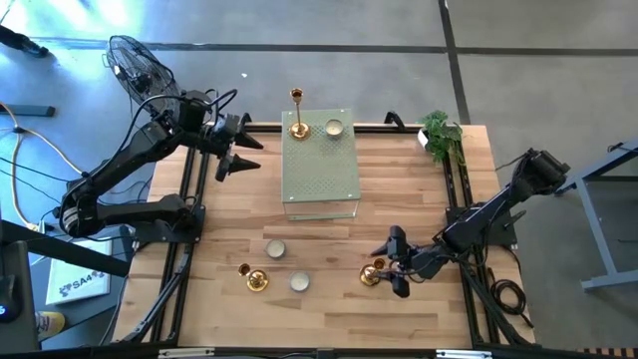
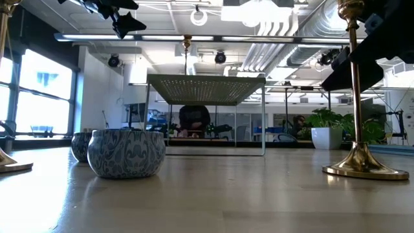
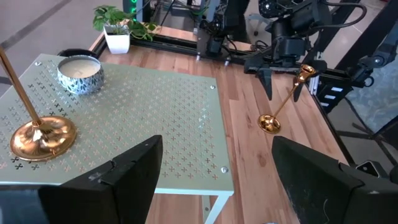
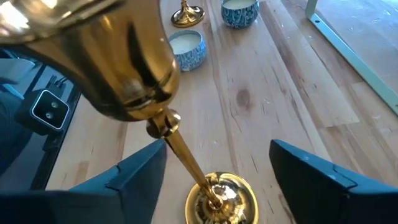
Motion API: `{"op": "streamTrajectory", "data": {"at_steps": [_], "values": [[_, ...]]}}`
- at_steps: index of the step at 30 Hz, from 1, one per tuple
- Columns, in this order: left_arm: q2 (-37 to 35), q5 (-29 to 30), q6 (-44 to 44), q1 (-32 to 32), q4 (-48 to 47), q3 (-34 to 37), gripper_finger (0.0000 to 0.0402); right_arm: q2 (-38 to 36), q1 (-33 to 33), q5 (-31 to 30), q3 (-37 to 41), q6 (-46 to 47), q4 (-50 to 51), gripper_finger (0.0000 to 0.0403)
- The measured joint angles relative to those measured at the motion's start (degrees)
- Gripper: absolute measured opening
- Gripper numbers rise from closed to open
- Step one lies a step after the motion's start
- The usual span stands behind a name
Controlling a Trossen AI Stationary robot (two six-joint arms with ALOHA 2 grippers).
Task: Pick & Place candle stick holders
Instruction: Put the right gold candle holder on the shelf aligned with the other gold candle holder
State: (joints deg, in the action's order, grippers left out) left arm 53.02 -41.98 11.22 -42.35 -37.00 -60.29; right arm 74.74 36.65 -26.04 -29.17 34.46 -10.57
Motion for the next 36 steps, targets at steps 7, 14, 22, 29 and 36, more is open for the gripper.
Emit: {"op": "streamTrajectory", "data": {"at_steps": [7,14,22,29,36], "values": [[-0.01,-0.04,-0.13,0.00,-0.27,0.00,0.0299,0.00,-0.01,0.00,0.00,0.00,0.01,0.0202],[0.01,4.12,-5.41,0.00,-0.42,0.00,0.0299,0.00,-0.01,-0.02,0.00,-0.02,0.01,0.0102],[0.01,15.02,-7.22,0.00,-0.57,0.00,0.0299,0.00,-0.01,-2.63,0.00,-4.65,-0.25,0.0017],[0.01,22.78,-7.72,0.01,-0.45,0.00,0.0299,0.00,-0.01,-4.74,0.00,-9.59,-4.80,0.0009],[1.07,15.64,-7.20,0.00,-0.34,0.00,0.0298,-0.11,-0.04,-5.86,0.00,-21.60,-15.28,0.0008]]}}
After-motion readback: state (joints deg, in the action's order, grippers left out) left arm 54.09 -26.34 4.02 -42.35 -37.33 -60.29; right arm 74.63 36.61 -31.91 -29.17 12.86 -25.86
